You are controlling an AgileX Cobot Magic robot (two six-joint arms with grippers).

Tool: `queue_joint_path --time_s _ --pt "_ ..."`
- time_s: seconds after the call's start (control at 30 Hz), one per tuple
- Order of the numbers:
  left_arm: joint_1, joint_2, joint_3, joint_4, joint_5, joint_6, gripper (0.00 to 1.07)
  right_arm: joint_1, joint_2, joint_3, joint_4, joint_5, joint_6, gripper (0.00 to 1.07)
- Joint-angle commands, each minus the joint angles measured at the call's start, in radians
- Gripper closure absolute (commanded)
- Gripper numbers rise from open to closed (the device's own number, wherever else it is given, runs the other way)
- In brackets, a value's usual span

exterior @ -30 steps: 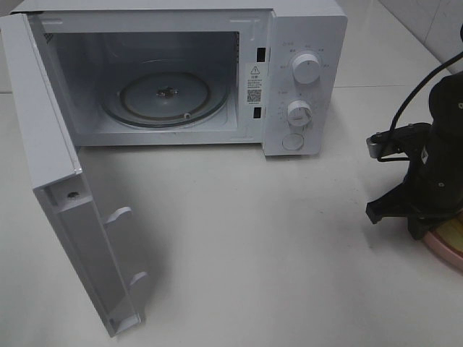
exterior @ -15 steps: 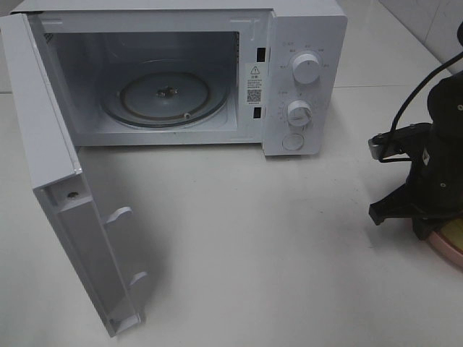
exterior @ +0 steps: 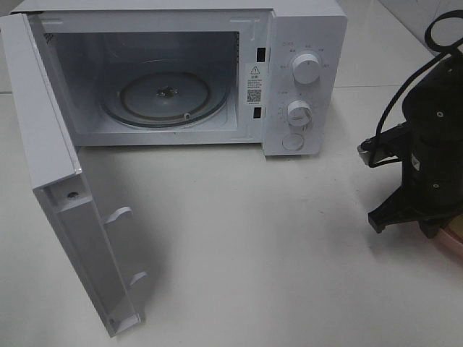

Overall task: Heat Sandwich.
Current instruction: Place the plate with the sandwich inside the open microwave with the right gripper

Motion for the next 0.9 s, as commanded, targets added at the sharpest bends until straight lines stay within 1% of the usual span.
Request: queue_joint_path --time_s 0.03,0.47,0.53,0.6,0.7,0.73,0.9 --pt "0.001 -0.026 0.005 0.0 -0.01 -0.002 0.06 0.028 -0.034 -0.01 -0.049 0.061 0.021 1.07" --pt "0.001 -0.026 0.005 0.0 -0.01 -0.002 0.06 0.138 -0.137 -0.007 -0.04 0.167 -0.009 1.07" --pt "0.001 -0.026 0.005 0.0 -0.01 -0.002 0.06 0.169 -0.173 -0.007 -0.04 0.185 -0.014 1.06" --pt "0.001 -0.026 0.005 0.0 -0.01 -0.002 0.06 0.178 -0.184 -0.007 -0.04 0.188 -0.016 1.06" --pt "0.001 -0.026 0.005 0.0 -0.01 -0.002 0.06 0.225 -0.231 -0.007 -0.036 0.215 -0.043 1.06" --pt "0.001 -0.026 0.005 0.0 -0.01 -0.002 0.06 0.225 -0.231 -0.007 -0.036 0.215 -0.043 1.06" --pt "0.001 -0.026 0.005 0.0 -0.01 -0.002 0.06 0.268 -0.284 -0.007 0.004 0.23 -0.104 1.06"
